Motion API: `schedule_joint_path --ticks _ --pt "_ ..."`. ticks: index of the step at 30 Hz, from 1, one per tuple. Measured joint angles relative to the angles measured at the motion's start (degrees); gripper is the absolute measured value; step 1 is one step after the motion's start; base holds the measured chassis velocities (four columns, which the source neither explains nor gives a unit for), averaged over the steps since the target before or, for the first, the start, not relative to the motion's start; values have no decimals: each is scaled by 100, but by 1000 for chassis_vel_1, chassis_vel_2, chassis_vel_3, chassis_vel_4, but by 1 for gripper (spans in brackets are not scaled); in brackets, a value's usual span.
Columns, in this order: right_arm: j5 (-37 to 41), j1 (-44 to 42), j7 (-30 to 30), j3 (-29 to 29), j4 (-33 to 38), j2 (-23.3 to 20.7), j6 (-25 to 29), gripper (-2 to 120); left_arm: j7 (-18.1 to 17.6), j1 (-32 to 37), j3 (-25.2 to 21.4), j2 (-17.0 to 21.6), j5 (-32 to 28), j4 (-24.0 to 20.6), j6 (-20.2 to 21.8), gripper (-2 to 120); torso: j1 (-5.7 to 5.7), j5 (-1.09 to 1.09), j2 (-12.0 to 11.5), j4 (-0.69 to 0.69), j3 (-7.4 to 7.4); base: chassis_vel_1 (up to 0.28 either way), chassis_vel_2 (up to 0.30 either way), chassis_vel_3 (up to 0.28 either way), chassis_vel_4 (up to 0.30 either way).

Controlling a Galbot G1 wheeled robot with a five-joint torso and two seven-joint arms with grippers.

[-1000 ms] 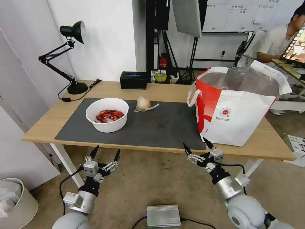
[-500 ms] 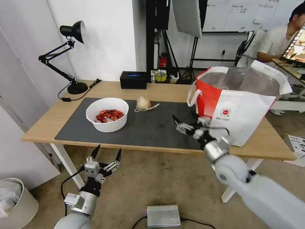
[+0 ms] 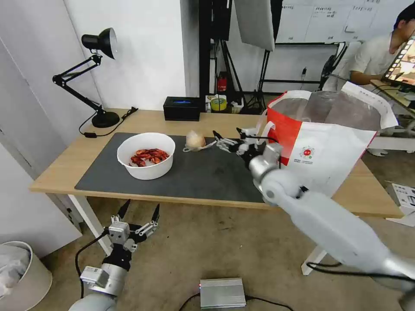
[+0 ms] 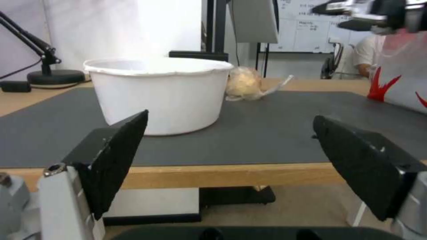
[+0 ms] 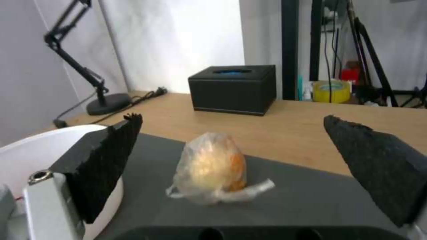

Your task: Pick up the trash from the table and place it into the takeout bag.

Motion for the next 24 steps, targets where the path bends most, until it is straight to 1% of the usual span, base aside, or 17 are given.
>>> schedule_joint_path --ticks 2,3,5,6,9,10,13,14,17,18,21,22,24 --pt "32 262 -10 -100 -427 297 -98 100 3 -1 8 15 2 27 -9 100 0 -1 0 0 -1 0 0 0 0" --pt "32 262 -10 -100 -427 297 -98 100 3 -1 8 15 2 27 -9 100 0 -1 0 0 -1 0 0 0 0" --pt "62 485 -109 -149 -907 597 -114 100 6 -2 6 48 6 58 -25 100 0 0 0 1 0 0 0 0 0" --pt "62 485 -109 -149 -907 597 -114 100 6 -2 6 48 6 58 -25 100 0 0 0 1 0 0 0 0 0" --pt "156 767 -210 -200 -1648 996 -242 100 3 14 -21 60 4 64 -45 100 0 1 0 0 0 0 0 0 0" --pt "156 767 -210 -200 -1648 996 -242 100 3 14 -21 60 4 64 -45 100 0 1 0 0 0 0 0 0 0" --pt "197 999 -274 -202 -2269 1392 -352 100 9 50 -22 38 11 65 -70 100 0 0 1 -1 0 0 0 0 0" --pt "197 999 -274 -202 -2269 1392 -352 100 9 50 -22 38 11 65 -70 100 0 0 1 -1 0 0 0 0 0" --pt "206 1169 -345 -214 -2716 1764 -422 100 18 61 -18 18 21 76 -92 100 0 -1 1 0 -1 0 0 0 0" --pt "206 1169 -345 -214 -2716 1764 -422 100 18 61 -18 18 21 76 -92 100 0 -1 1 0 -1 0 0 0 0" --pt "131 1293 -365 -231 -3114 2062 -482 100 22 52 -19 22 22 93 -99 100 -1 -1 1 0 -1 0 0 0 0" --pt "131 1293 -365 -231 -3114 2062 -482 100 22 52 -19 22 22 93 -99 100 -1 -1 1 0 -1 0 0 0 0" --pt "39 1383 -406 -193 -3503 2310 -561 100 24 50 -23 20 22 99 -107 100 -1 0 1 0 -1 0 0 0 0"
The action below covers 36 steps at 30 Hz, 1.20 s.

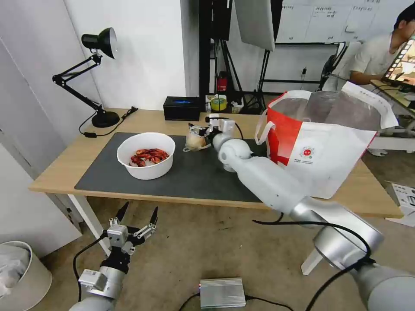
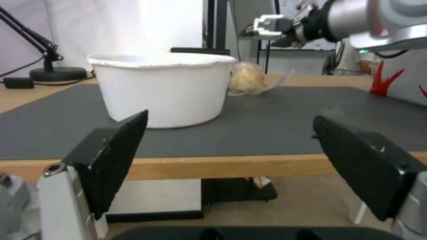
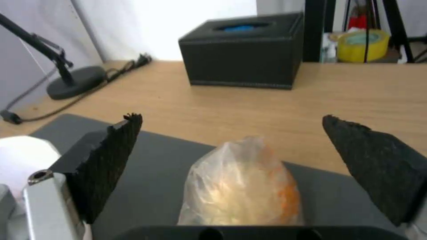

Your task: Pick up the trash from the table and place it into the takeout bag.

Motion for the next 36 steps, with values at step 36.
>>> schedule_joint_path --ticks 36 --pt "-976 96 -649 425 -1619 787 -162 100 146 65 19 -116 57 79 -174 100 0 1 0 -1 0 0 0 0 0"
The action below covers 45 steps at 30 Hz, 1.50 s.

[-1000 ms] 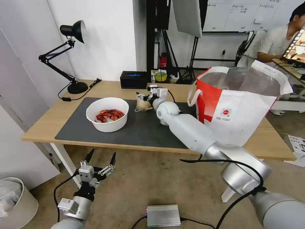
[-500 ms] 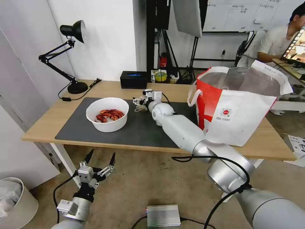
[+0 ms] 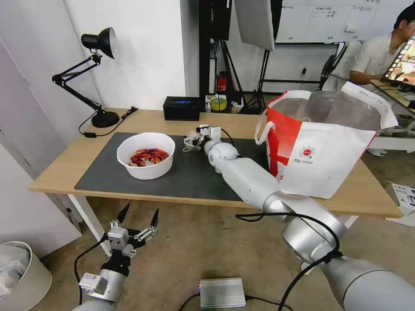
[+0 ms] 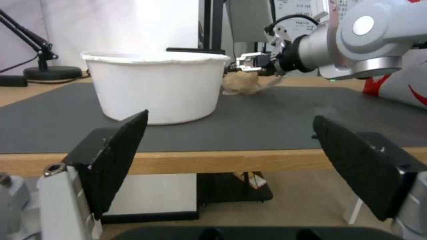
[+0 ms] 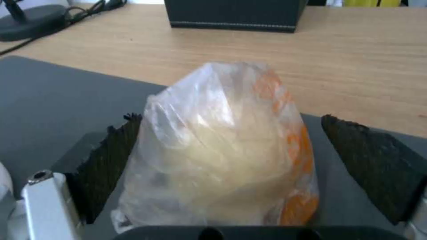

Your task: Pick up the trash from the table and place it into the takeout bag.

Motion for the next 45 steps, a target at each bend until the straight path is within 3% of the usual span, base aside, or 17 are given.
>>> schedule_joint_path --ticks 4,14,18,21,29,33,34,35,37,38,40,41,43,45 --pt "5 -27 -14 2 -2 -1 -11 98 0 2 0 0 4 1 0 100 0 0 0 0 0 0 0 0 0" --pt "68 -186 89 -16 189 -9 -152 60 -5 39 -43 -7 6 -45 -6 100 -1 0 0 0 0 0 0 0 0" --pt "111 -188 126 -35 225 -9 -174 52 -6 61 -49 -17 7 -50 -14 100 -1 0 0 0 0 0 0 0 0" --pt "178 -209 214 -97 315 -10 -229 33 -6 94 -60 -41 17 -60 -33 100 -1 0 0 1 0 0 0 0 0" --pt "267 -359 395 -65 675 -106 -262 9 -11 135 -97 -42 22 -105 -35 100 -1 0 0 2 0 0 0 0 0" --pt "403 -472 620 -127 1402 -435 -310 3 -13 172 -121 -41 23 -133 -37 100 0 0 0 1 0 0 0 0 0" --pt "465 -541 797 -195 1982 -743 -340 3 -14 188 -138 -41 23 -142 -41 100 -1 1 0 2 0 0 0 0 0" --pt "465 -541 797 -195 1982 -743 -340 3 -14 188 -138 -41 23 -142 -41 100 -1 1 0 2 0 0 0 0 0" --pt "571 -717 1166 -248 3037 -1360 -411 3 -17 217 -154 -46 24 -146 -55 100 -1 1 0 -1 0 0 0 0 0" --pt "571 -717 1166 -248 3037 -1360 -411 3 -17 217 -154 -46 24 -146 -55 100 -1 1 0 -1 0 0 0 0 0" --pt "739 -898 1436 -253 3911 -1833 -432 3 -21 220 -153 -47 25 -148 -58 100 -1 2 0 -2 0 0 0 0 0" --pt "739 -898 1436 -253 3911 -1833 -432 3 -21 220 -153 -47 25 -148 -58 100 -1 2 0 -2 0 0 0 0 0" --pt "898 -1159 1775 -220 4963 -2317 -470 3 -20 202 -129 -44 25 -148 -58 100 -1 2 0 1 -1 0 0 0 0" --pt "957 -1252 1872 -186 5271 -2463 -488 3 -21 199 -119 -44 25 -147 -58 100 -1 1 0 1 0 0 0 0 0"
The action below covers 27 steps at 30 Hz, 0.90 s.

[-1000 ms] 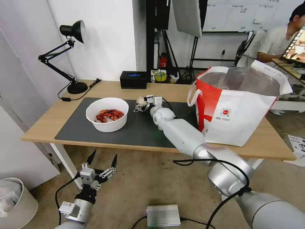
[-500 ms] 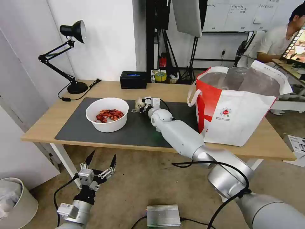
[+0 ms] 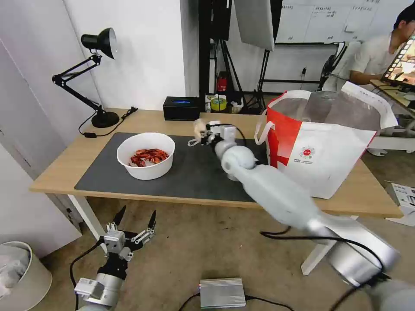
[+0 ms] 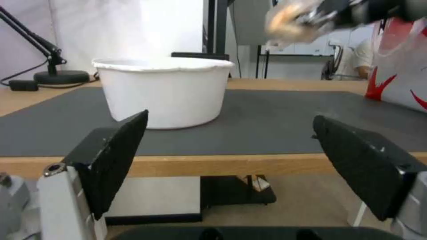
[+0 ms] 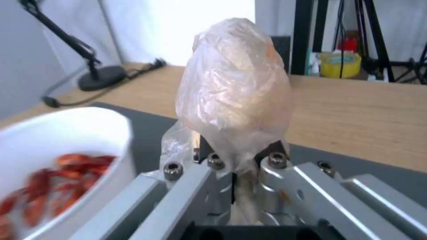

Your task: Pick up the trash from the table and place it into the takeout bag.

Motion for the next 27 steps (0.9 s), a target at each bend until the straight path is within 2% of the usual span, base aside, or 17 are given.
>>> schedule_joint_path --ticks 3,4,7,8,11,20,24,27 --pt "114 -363 305 229 1042 -514 -44 3 0 -6 35 -13 9 -18 3 100 0 0 0 -1 0 0 0 0 0" --pt "114 -363 305 229 1042 -514 -44 3 0 -6 35 -13 9 -18 3 100 0 0 0 -1 0 0 0 0 0" --pt "114 -787 452 563 1859 -978 -49 3 0 5 40 -32 32 -32 8 100 0 0 0 -1 -1 0 0 0 0" --pt "114 -787 452 563 1859 -978 -49 3 0 5 40 -32 32 -32 8 100 0 0 0 -1 -1 0 0 0 0" --pt "-84 -1274 449 960 2401 -1377 -23 3 -1 13 38 -56 42 -41 10 100 0 0 0 -1 0 0 0 0 0" --pt "-794 -1813 79 1863 2870 -2042 186 3 -2 -55 110 -74 55 -15 20 100 1 -1 0 -2 0 0 0 0 0" --pt "-1265 -1534 -65 2105 2775 -2334 308 3 -2 -91 163 -83 78 -2 26 100 1 -2 0 -1 0 0 0 0 0" --pt "-1312 -1308 -16 2144 2635 -2445 308 3 -2 -98 171 -84 83 -3 28 100 1 -1 0 -1 0 0 0 0 0"
